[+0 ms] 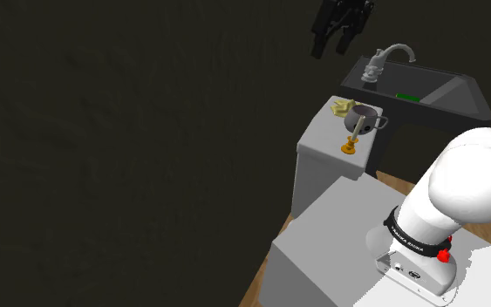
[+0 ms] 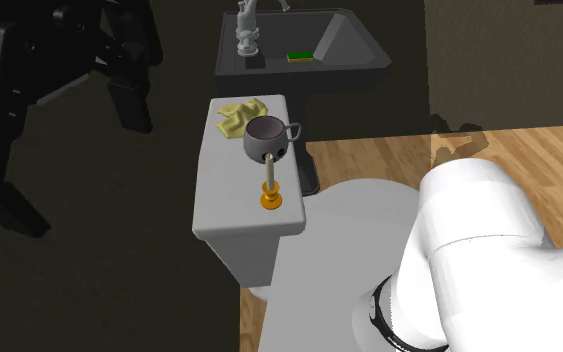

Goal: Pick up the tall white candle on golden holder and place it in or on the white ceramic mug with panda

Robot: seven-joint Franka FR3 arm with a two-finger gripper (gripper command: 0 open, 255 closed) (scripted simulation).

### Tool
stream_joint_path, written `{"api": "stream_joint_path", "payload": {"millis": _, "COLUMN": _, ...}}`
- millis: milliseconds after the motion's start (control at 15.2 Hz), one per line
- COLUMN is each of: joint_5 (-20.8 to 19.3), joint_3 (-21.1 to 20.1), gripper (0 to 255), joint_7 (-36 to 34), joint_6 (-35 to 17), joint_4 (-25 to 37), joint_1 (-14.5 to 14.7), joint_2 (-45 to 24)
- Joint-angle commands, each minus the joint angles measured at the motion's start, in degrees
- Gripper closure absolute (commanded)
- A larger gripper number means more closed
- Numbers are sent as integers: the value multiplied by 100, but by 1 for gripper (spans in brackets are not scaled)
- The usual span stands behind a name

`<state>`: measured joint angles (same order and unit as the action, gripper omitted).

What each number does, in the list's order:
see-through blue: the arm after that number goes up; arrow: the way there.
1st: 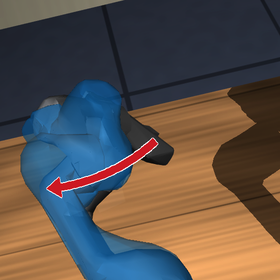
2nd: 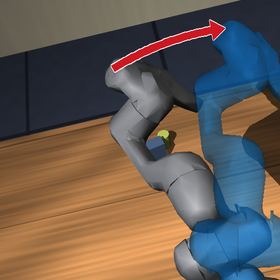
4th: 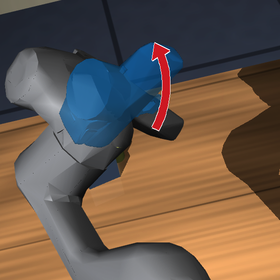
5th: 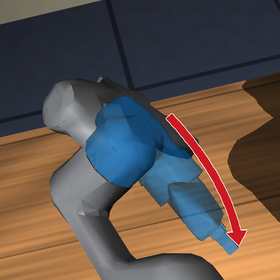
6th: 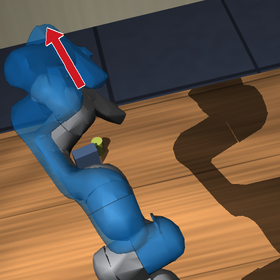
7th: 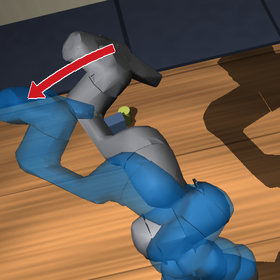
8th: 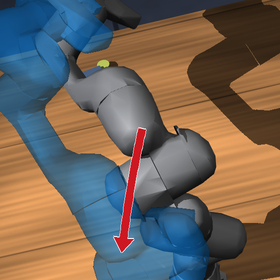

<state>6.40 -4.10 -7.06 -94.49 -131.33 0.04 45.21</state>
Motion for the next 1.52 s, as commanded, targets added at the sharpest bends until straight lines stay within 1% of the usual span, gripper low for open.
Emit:
{"api": "stream_joint_path", "payload": {"millis": 0, "joint_5": 0, "joint_3": 0, "gripper": 0, "joint_7": 0, "joint_6": 0, "joint_4": 0, "joint_1": 0, "joint_2": 0}}
{"api": "stream_joint_path", "payload": {"millis": 396, "joint_5": -342, "joint_3": 428, "gripper": 0, "joint_7": 266, "joint_6": -465, "joint_4": -829, "joint_1": -337, "joint_2": 188}}
{"api": "stream_joint_path", "payload": {"millis": 792, "joint_5": -748, "joint_3": 893, "gripper": 0, "joint_7": 536, "joint_6": -978, "joint_4": -1527, "joint_1": -750, "joint_2": 226}}
{"api": "stream_joint_path", "payload": {"millis": 1122, "joint_5": -1131, "joint_3": 1315, "gripper": 0, "joint_7": 767, "joint_6": -1461, "joint_4": -1999, "joint_1": -1147, "joint_2": 113}}
{"api": "stream_joint_path", "payload": {"millis": 1452, "joint_5": -1542, "joint_3": 1769, "gripper": 0, "joint_7": 998, "joint_6": -2010, "joint_4": -2356, "joint_1": -1575, "joint_2": -161}}
